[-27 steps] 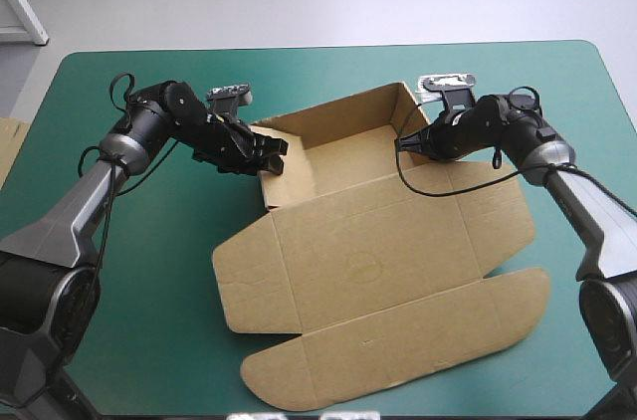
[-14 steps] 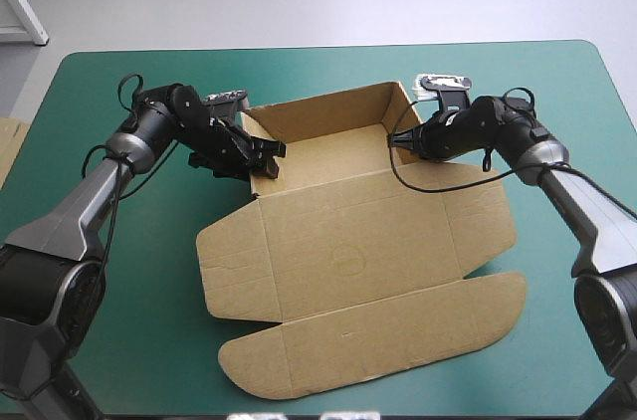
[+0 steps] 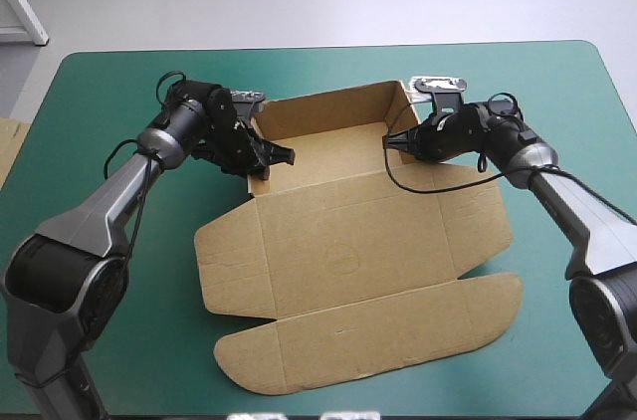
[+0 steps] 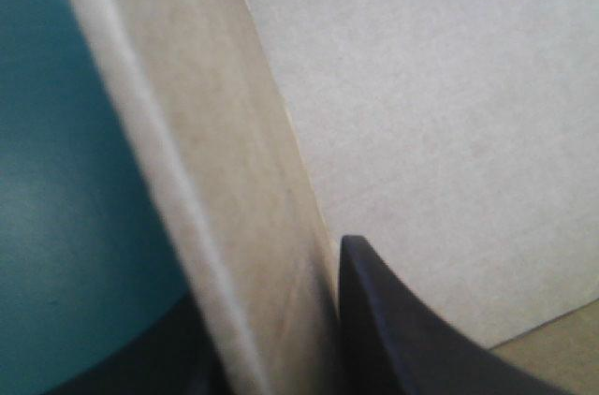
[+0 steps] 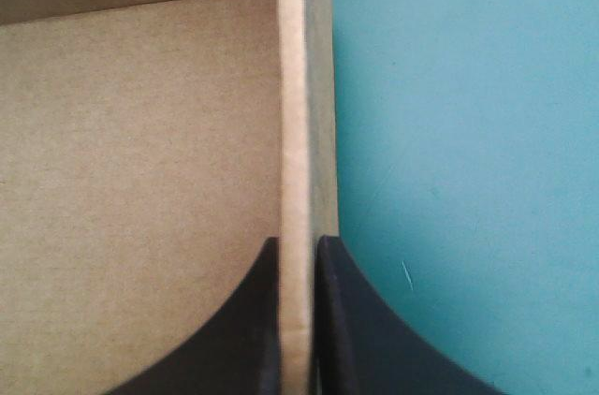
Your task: Fold the box
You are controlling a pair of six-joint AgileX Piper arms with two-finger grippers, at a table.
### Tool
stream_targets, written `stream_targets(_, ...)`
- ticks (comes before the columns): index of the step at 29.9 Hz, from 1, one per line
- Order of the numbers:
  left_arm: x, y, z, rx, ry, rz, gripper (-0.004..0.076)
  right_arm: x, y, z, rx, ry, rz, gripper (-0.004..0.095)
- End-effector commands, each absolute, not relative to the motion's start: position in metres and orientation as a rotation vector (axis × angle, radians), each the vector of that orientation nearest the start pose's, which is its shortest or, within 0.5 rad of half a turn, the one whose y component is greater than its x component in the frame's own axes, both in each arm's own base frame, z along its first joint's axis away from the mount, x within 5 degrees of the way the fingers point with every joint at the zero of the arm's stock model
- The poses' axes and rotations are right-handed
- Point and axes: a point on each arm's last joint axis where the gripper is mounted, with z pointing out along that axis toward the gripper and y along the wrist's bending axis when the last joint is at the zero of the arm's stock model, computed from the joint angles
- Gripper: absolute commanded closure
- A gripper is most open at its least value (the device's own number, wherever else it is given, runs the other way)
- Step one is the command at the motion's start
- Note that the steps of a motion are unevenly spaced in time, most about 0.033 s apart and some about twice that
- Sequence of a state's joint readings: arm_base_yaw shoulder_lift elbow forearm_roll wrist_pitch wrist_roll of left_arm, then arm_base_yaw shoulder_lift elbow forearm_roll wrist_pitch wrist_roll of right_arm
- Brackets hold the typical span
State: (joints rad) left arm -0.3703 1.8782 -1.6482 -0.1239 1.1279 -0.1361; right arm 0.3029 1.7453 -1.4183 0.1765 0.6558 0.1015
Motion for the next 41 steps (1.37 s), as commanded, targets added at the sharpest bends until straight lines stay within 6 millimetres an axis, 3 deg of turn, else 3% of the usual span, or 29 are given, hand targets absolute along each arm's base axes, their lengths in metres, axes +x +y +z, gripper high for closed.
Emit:
stream_targets(1,0.371,-0.161,0.307,0.337,2.819,-0.159,0.0549,0.371,0.130,0.322,-0.050,2.324,0.414,0.0905)
stream_targets(6,0.381,-0.170,0.293,0.359,2.889,-0.142,0.0580,0.369,0.129,0.320,-0.048,2.345,0.394,0.0905)
stream_targets(10,0.384,-0.180,0.294,0.367,2.827,-0.203,0.0731,0.368,0.126,0.318,-0.071,2.372,0.339,0.0905)
stream_targets(18,0.389,-0.194,0.298,0.397,2.699,-0.238,0.0732,0.373,0.127,0.313,-0.077,2.363,0.328,0.0905)
stream_targets(28,0.403,-0.191,0.304,0.418,2.538,-0.141,0.0733,0.385,0.128,0.308,-0.114,2.284,0.290,0.0905)
stream_targets(31,0.407,-0.193,0.300,0.417,2.524,-0.149,0.0733,0.387,0.129,0.298,-0.118,2.325,0.278,0.0905)
stream_targets(41,0.417,-0.205,0.273,0.418,2.545,-0.187,0.0733,0.392,0.130,0.289,-0.141,2.328,0.250,0.0906)
